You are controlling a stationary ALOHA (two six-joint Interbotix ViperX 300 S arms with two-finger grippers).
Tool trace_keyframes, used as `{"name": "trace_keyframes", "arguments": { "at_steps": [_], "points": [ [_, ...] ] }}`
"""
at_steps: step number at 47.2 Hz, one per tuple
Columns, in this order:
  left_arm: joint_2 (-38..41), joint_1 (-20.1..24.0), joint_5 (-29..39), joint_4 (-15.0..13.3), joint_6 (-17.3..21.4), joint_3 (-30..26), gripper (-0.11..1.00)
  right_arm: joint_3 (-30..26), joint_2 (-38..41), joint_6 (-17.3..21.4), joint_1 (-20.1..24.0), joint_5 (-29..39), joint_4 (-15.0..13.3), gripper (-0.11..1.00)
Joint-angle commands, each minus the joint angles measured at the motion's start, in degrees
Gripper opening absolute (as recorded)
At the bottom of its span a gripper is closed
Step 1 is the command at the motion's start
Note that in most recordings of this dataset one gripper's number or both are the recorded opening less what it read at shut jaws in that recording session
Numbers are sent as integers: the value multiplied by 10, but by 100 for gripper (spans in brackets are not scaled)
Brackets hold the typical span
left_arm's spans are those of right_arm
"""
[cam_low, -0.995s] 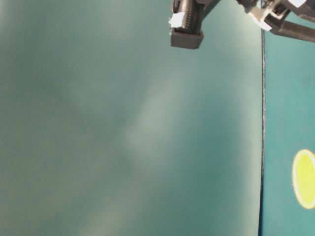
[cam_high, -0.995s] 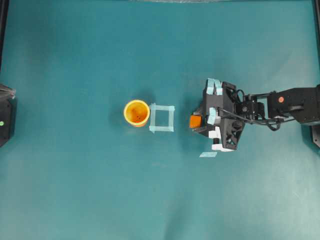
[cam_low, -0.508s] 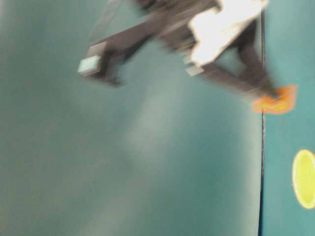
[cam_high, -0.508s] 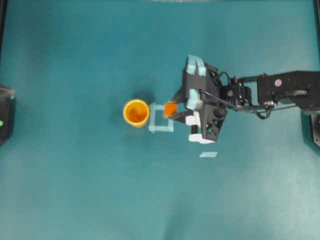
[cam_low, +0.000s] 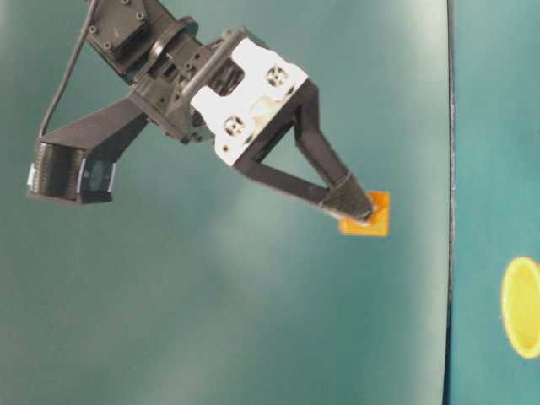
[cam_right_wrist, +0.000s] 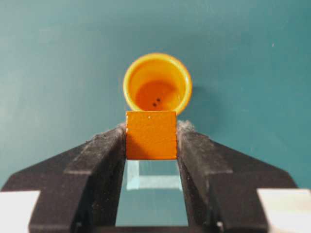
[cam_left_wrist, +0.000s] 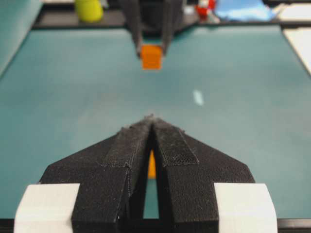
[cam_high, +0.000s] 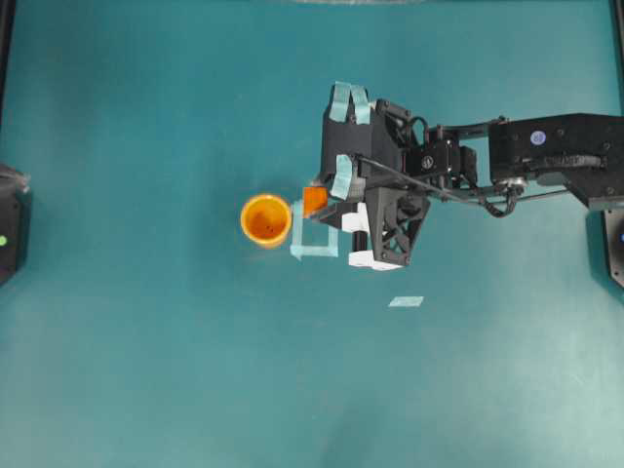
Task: Move the block to the left with right arm.
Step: 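Lift the cube and carry it left over the taped square and cup, then extend the right gripper further left toward the left arm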
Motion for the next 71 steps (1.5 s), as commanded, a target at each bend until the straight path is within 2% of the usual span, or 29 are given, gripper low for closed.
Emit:
{"name": "trace_keyframes", "arguments": {
  "at_steps": [1, 11, 33, 43, 54, 71],
  "points": [
    [11, -1, 7, 2, 1, -6, 0, -23, -11, -1, -1, -22, -2, 40],
    [12, -1, 14, 2, 1, -5, 0, -80, 35, -2, -4, -77, -19, 40],
    [8, -1, 19, 2, 0, -9, 0, -281, 206, -2, -13, -77, -24, 40],
    [6, -1, 19, 2, 0, -11, 0, -318, 239, -3, -24, -81, -24, 40],
    [2, -1, 31, 3, 1, -15, 0, -329, 257, -3, -24, -88, -24, 40],
    [2, 13, 32, 3, 1, -15, 0, -344, 274, 0, -18, -144, -23, 40]
  ]
}}
